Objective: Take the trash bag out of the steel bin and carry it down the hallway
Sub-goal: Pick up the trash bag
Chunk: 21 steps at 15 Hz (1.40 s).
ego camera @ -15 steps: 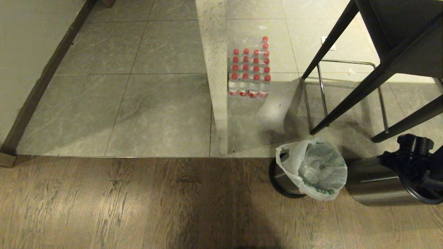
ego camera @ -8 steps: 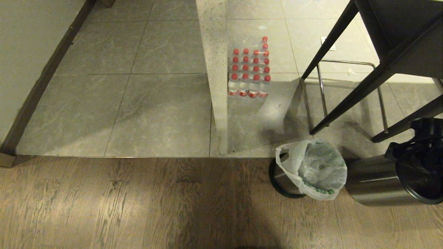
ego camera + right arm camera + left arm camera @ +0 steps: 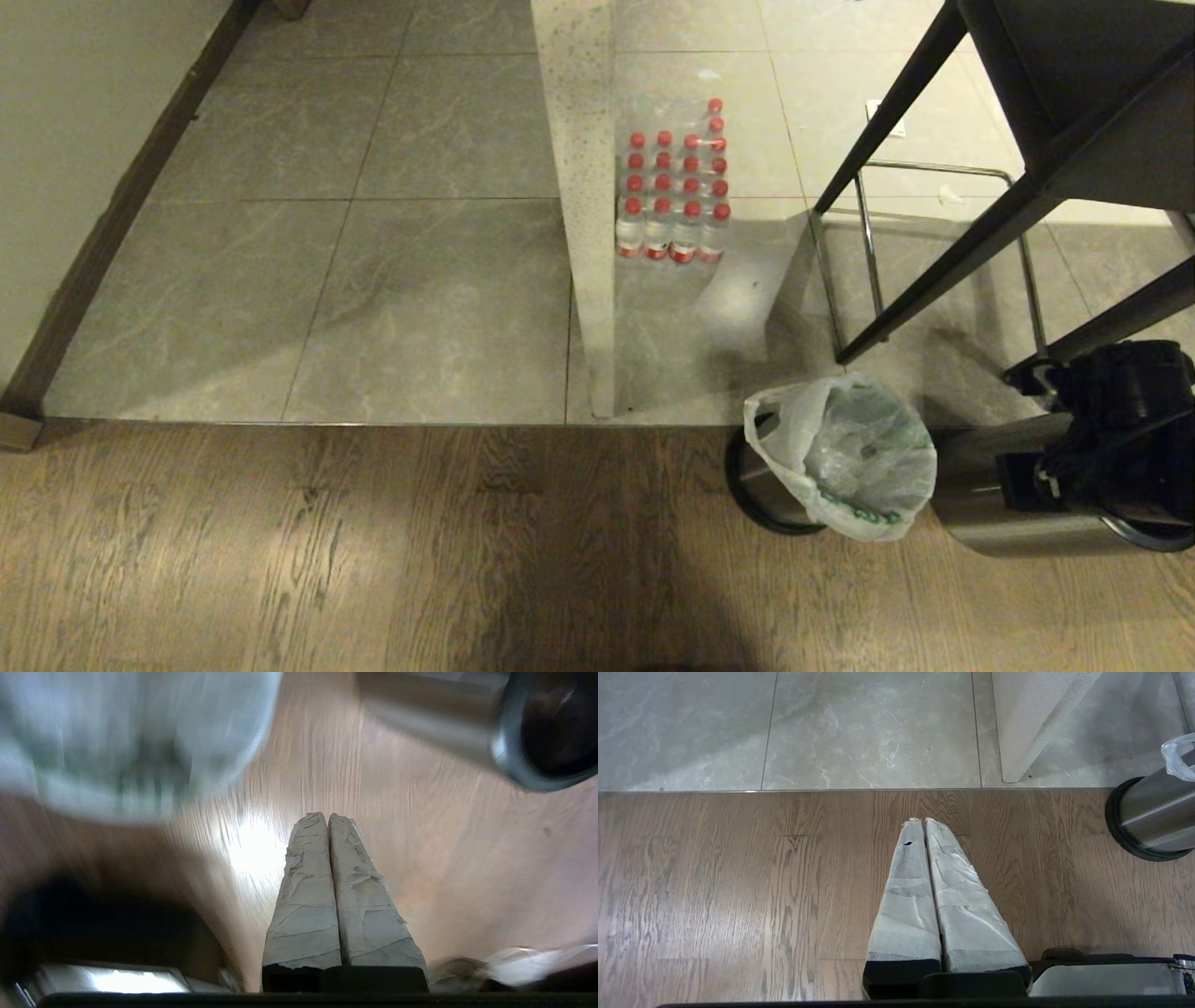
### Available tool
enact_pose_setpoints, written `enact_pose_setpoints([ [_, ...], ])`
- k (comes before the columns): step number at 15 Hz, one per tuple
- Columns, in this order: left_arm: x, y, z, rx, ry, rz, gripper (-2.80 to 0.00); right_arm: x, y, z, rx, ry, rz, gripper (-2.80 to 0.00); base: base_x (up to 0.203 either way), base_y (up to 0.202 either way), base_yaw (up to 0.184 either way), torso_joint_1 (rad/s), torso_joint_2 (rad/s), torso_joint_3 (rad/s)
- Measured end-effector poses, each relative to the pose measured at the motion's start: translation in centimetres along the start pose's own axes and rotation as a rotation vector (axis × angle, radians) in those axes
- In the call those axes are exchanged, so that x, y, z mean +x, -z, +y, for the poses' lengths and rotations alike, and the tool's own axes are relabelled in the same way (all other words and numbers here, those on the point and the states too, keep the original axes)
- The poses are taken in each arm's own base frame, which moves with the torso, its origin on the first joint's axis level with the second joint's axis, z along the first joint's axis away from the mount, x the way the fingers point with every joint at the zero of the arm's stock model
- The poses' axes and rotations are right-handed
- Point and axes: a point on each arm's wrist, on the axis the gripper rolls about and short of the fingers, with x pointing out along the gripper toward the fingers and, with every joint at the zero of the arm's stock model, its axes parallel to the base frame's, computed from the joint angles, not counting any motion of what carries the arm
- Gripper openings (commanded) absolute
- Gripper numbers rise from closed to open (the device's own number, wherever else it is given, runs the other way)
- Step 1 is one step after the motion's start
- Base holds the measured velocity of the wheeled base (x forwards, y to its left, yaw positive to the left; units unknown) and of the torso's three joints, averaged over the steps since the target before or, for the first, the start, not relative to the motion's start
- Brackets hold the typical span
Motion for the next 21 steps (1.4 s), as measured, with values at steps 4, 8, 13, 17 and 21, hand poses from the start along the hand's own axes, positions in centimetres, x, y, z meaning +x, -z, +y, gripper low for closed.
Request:
enact_pose_setpoints([
  [4, 0.0, 0.0, 0.0, 0.000, 0.000, 0.000, -2.80, 0.3, 3.1, 0.1, 0.050, 0.008, 0.086, -2.80, 0.000, 0.000, 0.000, 0.000, 0.00, 0.000],
  [8, 0.0, 0.0, 0.0, 0.000, 0.000, 0.000, -2.80, 2.0, 5.4, 0.0, 0.060, 0.040, 0.150, -2.80, 0.000, 0.000, 0.000, 0.000, 0.00, 0.000],
  [13, 0.0, 0.0, 0.0, 0.000, 0.000, 0.000, -2.80, 4.4, 7.6, 0.5, -0.107, 0.116, 0.246, -2.80, 0.000, 0.000, 0.000, 0.000, 0.00, 0.000],
  [17, 0.0, 0.0, 0.0, 0.000, 0.000, 0.000, -2.80, 5.6, 8.8, 0.9, -0.238, 0.142, 0.273, -2.80, 0.000, 0.000, 0.000, 0.000, 0.00, 0.000],
  [21, 0.0, 0.0, 0.0, 0.000, 0.000, 0.000, -2.80, 7.9, 8.4, 2.1, -0.276, 0.116, 0.164, -2.80, 0.000, 0.000, 0.000, 0.000, 0.00, 0.000],
])
